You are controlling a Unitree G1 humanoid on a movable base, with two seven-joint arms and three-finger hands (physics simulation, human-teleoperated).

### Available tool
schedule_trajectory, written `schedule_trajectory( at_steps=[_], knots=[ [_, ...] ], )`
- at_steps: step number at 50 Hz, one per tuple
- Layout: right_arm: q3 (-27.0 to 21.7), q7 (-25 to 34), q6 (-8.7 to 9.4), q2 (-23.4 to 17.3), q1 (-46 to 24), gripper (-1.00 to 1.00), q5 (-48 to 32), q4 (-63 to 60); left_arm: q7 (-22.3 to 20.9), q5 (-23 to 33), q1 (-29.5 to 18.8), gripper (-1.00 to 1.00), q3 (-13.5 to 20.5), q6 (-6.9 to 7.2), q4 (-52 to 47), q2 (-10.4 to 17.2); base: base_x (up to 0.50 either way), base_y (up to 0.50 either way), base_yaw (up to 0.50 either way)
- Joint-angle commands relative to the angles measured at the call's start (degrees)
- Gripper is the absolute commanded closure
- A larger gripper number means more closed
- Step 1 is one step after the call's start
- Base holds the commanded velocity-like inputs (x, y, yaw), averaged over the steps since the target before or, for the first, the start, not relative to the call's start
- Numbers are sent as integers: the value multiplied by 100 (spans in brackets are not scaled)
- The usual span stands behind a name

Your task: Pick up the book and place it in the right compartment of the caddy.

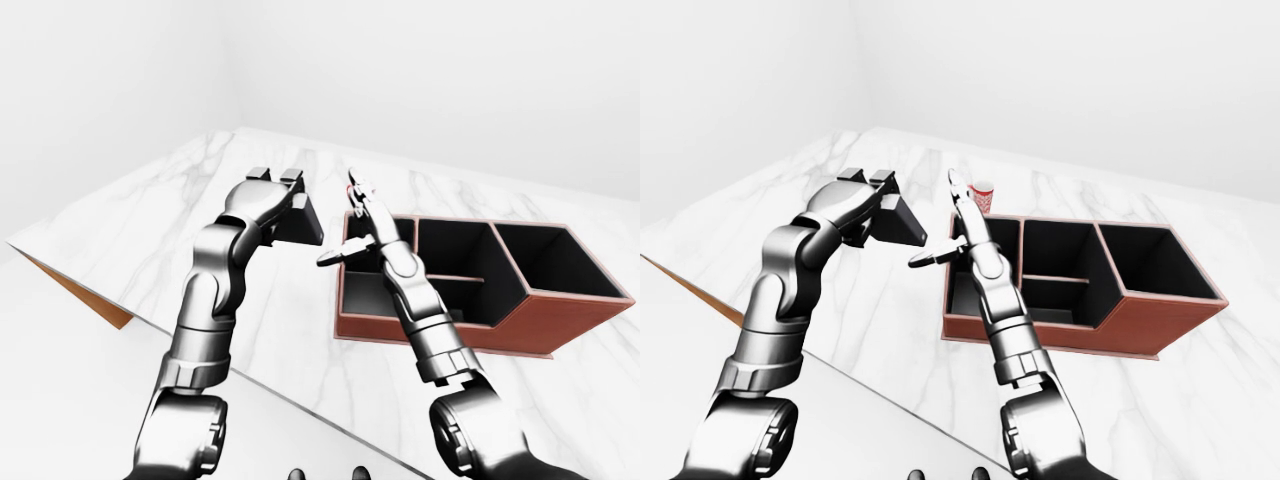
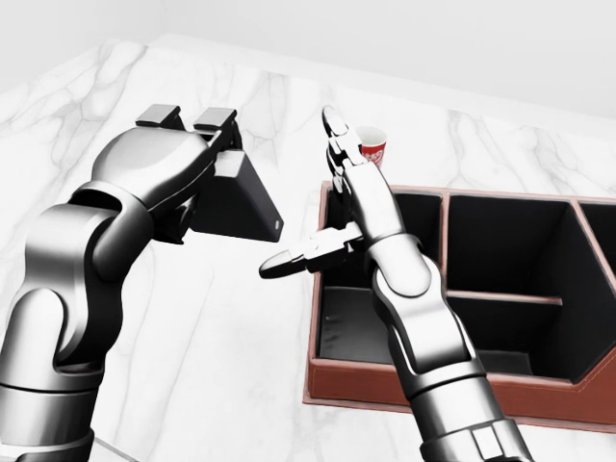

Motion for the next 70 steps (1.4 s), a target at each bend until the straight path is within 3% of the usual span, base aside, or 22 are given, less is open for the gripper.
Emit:
schedule_trajectory(
  at_steps=[1,15,16,19,22,23,26,31,35,36,37,40,41,49,56,57,60,61,67,68,69,70],
  knots=[
    [87,-5,41,117,35,-100,-99,-25,103,193,-29,100,84,-74,-155,-40,0,0,0],
    [142,-29,-30,252,-26,-100,-162,105,55,212,59,100,27,-61,-292,-131,0,0,0],
    [143,-50,-296,265,9,-100,-167,340,45,206,55,100,32,-63,-298,-135,0,0,0],
    [151,-32,-35,282,-50,-100,-167,121,99,201,50,100,41,-78,-238,-122,0,0,0],
    [157,-31,-2,297,-87,-100,-168,112,61,218,131,100,8,-73,-335,-167,0,0,0],
    [163,-64,-304,310,-60,-100,-184,389,47,226,127,100,4,-70,-346,-174,0,0,0],
    [162,-28,34,309,-133,-100,-174,98,25,230,135,100,2,-73,-356,-187,0,0,0],
    [161,-15,67,305,-182,-100,-178,95,-10,239,177,100,-11,-81,-408,-216,0,0,0],
    [162,-10,13,311,-207,-100,-183,169,-86,245,242,100,-30,-83,-546,-252,0,0,0],
    [173,-39,-306,327,-152,-100,-199,434,-130,242,269,100,-33,-82,-614,-263,0,0,0],
    [163,-14,-70,321,-206,-100,-191,244,-156,250,276,100,-36,-81,-652,-269,0,0,0],
    [167,-8,-9,326,-193,-100,-193,170,-184,252,267,100,-34,-79,-688,-278,0,0,0],
    [174,-42,-350,342,-148,-100,-204,477,-212,254,271,100,-35,-75,-722,-283,0,0,0],
    [207,-13,-56,400,-205,-100,-212,258,-321,232,239,100,-22,-55,-888,-302,0,0,0],
    [228,-12,-146,443,-149,-100,-230,366,-349,185,183,100,15,-29,-921,-267,0,0,0],
    [224,-45,-484,453,-120,-100,-235,694,-346,184,172,100,14,-22,-931,-267,0,0,0],
    [217,-15,-213,453,-167,-100,-219,469,-378,178,154,100,11,-11,-967,-264,0,0,0],
    [217,-47,-521,458,-137,-100,-229,754,-408,169,154,100,11,1,-994,-271,0,0,0],
    [241,-20,-254,471,-154,-100,-236,506,-434,181,223,100,-20,-2,-1107,-306,0,0,0],
    [249,-22,-252,472,-142,-87,-252,484,-434,173,241,100,-23,-2,-1128,-317,0,0,0],
    [259,-75,-592,482,-54,100,-285,709,-434,165,234,100,-17,1,-1152,-323,0,0,0],
    [246,-44,-375,484,-80,100,-266,497,-434,158,229,100,-13,7,-1160,-323,0,0,0]
  ],
)
